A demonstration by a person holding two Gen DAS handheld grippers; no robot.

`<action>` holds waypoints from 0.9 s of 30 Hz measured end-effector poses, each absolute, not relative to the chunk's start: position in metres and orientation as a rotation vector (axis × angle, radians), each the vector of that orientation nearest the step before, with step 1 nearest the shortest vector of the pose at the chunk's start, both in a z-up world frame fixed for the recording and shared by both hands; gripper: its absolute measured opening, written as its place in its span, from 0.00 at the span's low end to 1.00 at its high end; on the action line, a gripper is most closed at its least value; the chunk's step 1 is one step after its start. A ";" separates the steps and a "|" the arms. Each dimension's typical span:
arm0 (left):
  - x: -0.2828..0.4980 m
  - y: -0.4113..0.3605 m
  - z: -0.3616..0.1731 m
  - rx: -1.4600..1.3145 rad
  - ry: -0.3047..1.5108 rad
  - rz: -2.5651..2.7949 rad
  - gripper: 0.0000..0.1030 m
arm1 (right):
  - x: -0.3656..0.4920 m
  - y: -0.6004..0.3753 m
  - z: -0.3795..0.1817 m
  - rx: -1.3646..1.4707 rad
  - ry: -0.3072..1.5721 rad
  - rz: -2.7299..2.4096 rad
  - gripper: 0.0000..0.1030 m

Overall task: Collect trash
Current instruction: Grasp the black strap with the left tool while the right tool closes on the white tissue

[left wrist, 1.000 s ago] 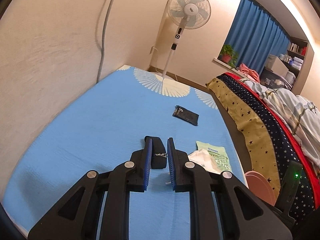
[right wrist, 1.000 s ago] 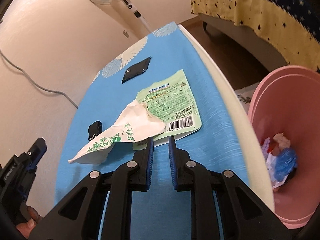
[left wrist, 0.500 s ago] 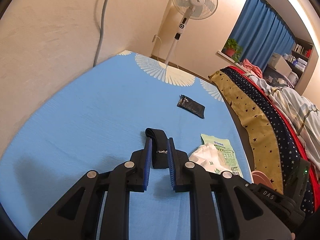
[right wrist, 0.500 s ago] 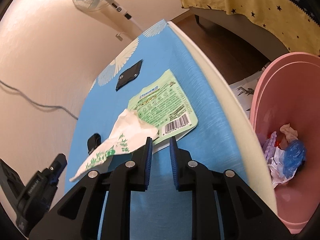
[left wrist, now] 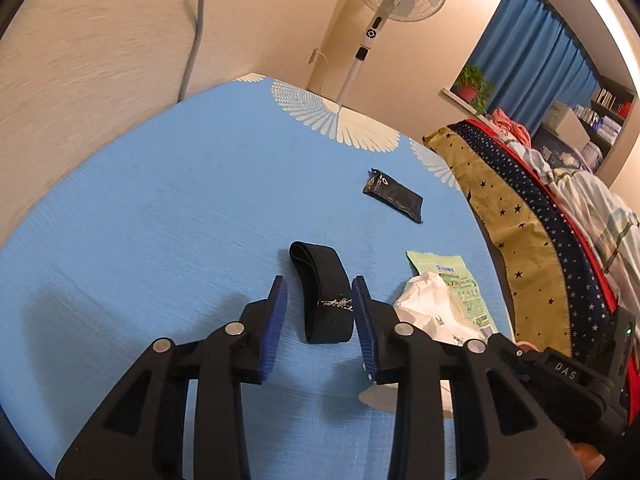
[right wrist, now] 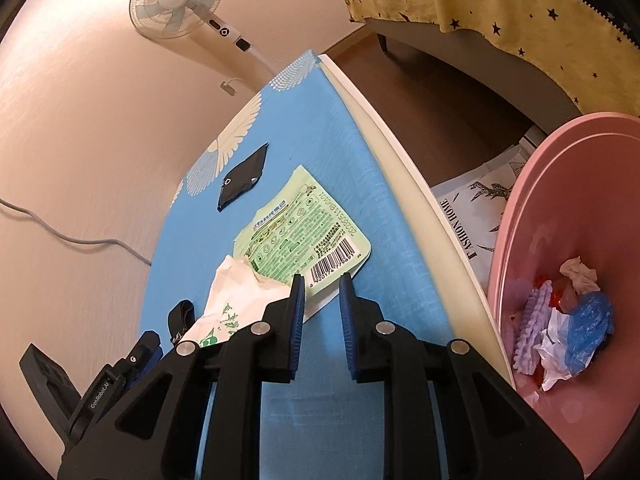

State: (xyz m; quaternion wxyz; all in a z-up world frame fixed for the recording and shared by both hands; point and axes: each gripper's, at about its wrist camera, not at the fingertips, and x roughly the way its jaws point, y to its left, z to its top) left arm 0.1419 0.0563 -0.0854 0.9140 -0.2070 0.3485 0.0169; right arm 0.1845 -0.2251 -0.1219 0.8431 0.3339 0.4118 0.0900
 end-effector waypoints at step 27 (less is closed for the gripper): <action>0.155 0.035 -0.094 -0.295 0.791 0.034 0.09 | 0.209 -0.200 -0.115 0.613 0.874 0.158 0.13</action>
